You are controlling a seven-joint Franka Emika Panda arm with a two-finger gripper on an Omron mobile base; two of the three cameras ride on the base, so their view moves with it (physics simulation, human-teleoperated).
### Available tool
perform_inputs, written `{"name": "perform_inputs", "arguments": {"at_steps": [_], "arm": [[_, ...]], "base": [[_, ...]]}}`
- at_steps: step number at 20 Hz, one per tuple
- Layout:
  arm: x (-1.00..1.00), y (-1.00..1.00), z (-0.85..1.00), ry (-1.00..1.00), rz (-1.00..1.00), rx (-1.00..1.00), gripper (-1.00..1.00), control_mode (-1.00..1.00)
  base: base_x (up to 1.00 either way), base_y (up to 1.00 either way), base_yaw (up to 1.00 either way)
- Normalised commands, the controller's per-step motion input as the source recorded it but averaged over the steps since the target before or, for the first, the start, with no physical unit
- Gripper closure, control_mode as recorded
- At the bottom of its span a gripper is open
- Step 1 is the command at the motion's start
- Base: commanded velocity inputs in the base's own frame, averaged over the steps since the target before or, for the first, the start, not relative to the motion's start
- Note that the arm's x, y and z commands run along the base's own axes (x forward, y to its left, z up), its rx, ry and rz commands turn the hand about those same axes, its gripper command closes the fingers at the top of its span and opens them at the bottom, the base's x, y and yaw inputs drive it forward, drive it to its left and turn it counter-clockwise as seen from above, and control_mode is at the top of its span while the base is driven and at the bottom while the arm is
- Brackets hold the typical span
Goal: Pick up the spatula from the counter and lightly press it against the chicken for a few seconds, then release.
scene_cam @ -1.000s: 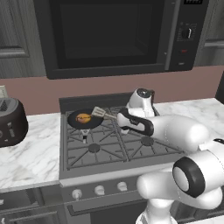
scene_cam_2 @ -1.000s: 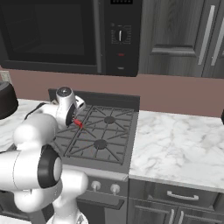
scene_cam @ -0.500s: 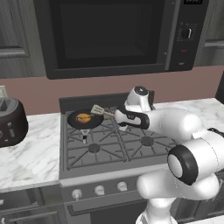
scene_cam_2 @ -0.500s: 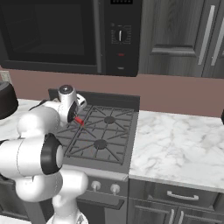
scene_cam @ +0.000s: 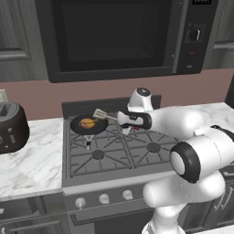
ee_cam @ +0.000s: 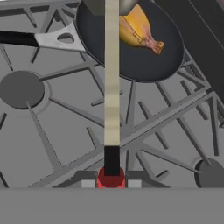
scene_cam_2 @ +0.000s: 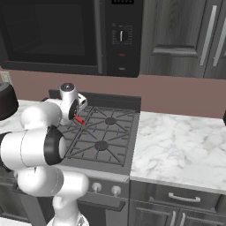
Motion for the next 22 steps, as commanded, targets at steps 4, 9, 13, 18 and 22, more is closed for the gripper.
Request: {"name": "perform_inputs", "arguments": {"at_steps": [4,9,13,18,22], "arm": [[0.07,0.09,-0.12,0.02,0.0,0.0,1.0,-1.0],[0.05,0.16,-0.12,0.0,0.0,-0.02,1.0,-1.0],[0.05,0.09,-0.06,0.0,0.0,-0.01,1.0,-1.0],[0.1,0.05,-0.09,0.04,0.0,0.0,1.0,-1.0],[0.14,0.04,-0.07,0.06,0.0,0.0,1.0,-1.0]], "base": [[0.0,0.0,0.0],[0.0,0.0,0.0],[0.0,0.0,0.0],[0.0,0.0,0.0],[0.0,0.0,0.0]]}}
